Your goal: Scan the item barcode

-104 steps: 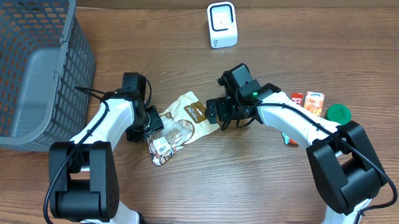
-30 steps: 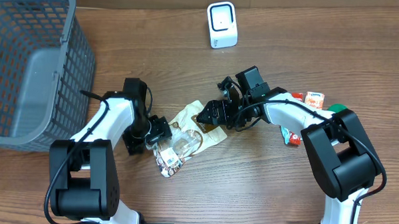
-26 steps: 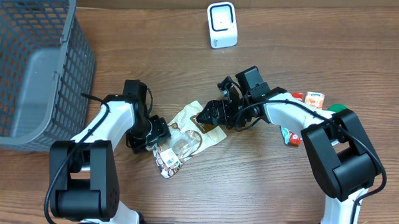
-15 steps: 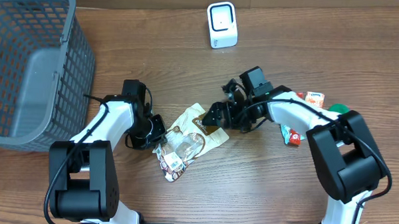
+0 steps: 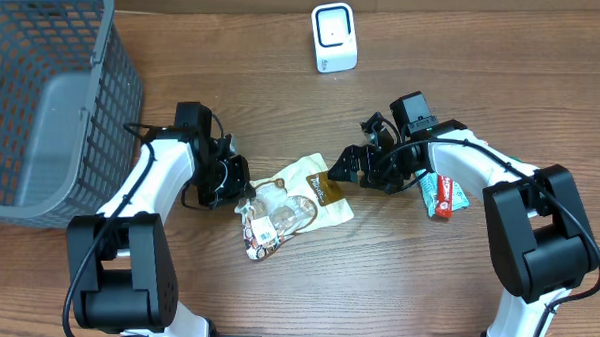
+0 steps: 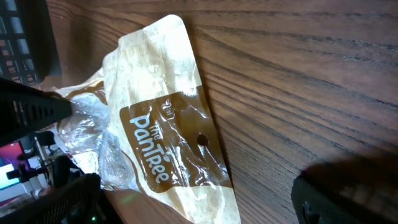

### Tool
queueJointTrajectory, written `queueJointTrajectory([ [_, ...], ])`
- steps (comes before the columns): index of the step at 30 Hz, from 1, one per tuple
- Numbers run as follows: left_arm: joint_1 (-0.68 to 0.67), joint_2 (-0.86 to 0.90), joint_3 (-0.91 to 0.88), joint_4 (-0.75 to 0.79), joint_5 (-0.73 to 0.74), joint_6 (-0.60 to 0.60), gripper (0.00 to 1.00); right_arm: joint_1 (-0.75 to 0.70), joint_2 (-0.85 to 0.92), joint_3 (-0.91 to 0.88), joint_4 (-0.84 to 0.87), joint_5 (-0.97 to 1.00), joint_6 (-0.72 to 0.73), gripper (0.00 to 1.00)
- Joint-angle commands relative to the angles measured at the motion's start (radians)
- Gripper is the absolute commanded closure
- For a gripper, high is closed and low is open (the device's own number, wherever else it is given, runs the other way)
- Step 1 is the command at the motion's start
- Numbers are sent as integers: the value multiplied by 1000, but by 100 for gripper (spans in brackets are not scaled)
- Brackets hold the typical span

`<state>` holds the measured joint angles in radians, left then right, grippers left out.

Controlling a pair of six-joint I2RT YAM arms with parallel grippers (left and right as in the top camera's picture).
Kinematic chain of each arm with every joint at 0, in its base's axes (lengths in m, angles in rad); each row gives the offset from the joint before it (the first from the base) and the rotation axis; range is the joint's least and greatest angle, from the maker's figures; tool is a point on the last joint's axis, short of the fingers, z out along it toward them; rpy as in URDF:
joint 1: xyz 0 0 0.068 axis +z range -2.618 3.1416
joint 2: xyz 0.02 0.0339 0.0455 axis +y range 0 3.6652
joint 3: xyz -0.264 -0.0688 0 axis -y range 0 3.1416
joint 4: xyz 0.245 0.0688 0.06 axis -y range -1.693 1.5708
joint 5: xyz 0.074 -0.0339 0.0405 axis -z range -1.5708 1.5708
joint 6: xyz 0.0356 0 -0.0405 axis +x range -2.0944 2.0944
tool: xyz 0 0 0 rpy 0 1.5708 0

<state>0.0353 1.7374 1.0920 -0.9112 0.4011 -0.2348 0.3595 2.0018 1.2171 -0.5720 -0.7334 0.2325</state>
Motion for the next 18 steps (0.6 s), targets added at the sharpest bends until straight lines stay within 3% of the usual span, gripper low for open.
queueJointTrajectory([
  [1, 6, 7, 37, -6, 77, 52, 96, -4, -5, -19, -10, 14, -28, 0],
  [10, 24, 7, 60, -6, 140, 55, 96, -5, -5, -19, -32, -72, -85, 0],
  [11, 24, 8, 59, -12, 113, 55, 87, -5, -5, -19, -32, -72, -85, 0],
  [13, 19, 8, 56, -29, 58, 52, 41, -5, -5, -19, -30, -72, -85, 0],
  [16, 8, 8, 55, -55, -33, 51, 4, -5, -5, -19, -27, -71, -85, 0],
  [18, 5, 8, 55, -73, -89, 33, 1, -5, -5, -19, -24, -69, -85, 0],
])
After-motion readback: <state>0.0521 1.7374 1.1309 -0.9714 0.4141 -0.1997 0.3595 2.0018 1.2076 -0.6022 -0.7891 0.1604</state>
